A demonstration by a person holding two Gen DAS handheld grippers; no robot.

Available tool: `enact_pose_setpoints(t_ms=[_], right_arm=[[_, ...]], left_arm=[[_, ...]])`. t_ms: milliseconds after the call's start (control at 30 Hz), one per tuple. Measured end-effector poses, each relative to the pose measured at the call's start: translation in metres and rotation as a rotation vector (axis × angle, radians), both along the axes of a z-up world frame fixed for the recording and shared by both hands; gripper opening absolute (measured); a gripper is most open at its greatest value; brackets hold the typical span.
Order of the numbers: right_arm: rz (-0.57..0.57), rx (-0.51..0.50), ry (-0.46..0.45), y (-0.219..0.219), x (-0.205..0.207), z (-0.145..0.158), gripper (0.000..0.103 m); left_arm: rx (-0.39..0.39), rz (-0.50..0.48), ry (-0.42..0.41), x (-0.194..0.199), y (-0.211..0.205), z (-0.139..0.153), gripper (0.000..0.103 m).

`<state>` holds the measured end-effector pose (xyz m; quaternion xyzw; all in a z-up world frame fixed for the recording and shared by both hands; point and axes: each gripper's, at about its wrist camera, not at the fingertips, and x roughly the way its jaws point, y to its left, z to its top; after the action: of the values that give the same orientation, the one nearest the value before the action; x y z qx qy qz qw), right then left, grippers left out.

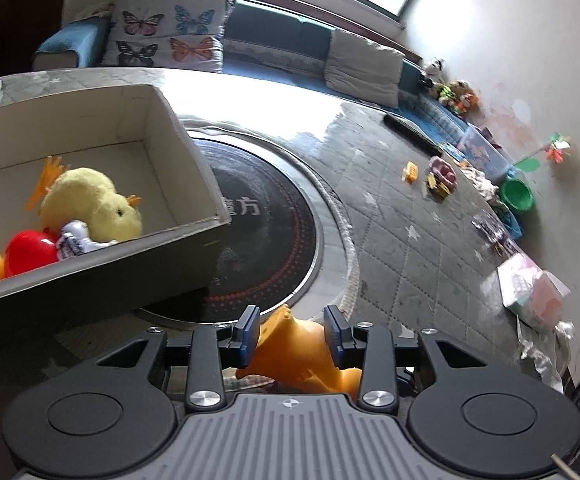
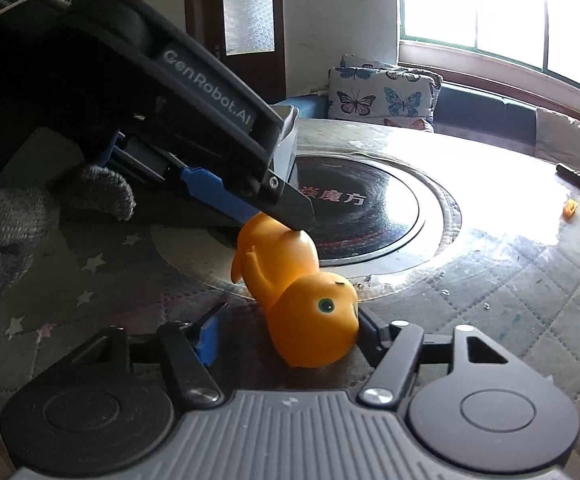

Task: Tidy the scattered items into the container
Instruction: 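Close the right tool on the orange duck's body, then lift the orange duck with the right tool toward the white box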

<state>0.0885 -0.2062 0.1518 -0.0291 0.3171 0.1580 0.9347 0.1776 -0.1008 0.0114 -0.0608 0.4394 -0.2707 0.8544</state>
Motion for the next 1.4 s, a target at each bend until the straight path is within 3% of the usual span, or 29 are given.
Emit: enact_pose_setpoints(t_ms=[200,733,1400], right_arm=[[-0.009,0.012,-0.003,-0.004,0.002,0.001,0.054],[-0.004,0.041,-0.009,-0.014,0.000,0.001,0.054],[0.023,0.130,0.002,-0.032,0.002,-0.002,0.055]], left_arm=[[-0.023,-0.017,0.006,0.002,0.003,-0.003,0.041],[-0.098,-0.046,0.003,0.004,0.015,-0.011,0.042],[-0.129,-0.097,0.022,0.010,0.022,-0.013,0.042]])
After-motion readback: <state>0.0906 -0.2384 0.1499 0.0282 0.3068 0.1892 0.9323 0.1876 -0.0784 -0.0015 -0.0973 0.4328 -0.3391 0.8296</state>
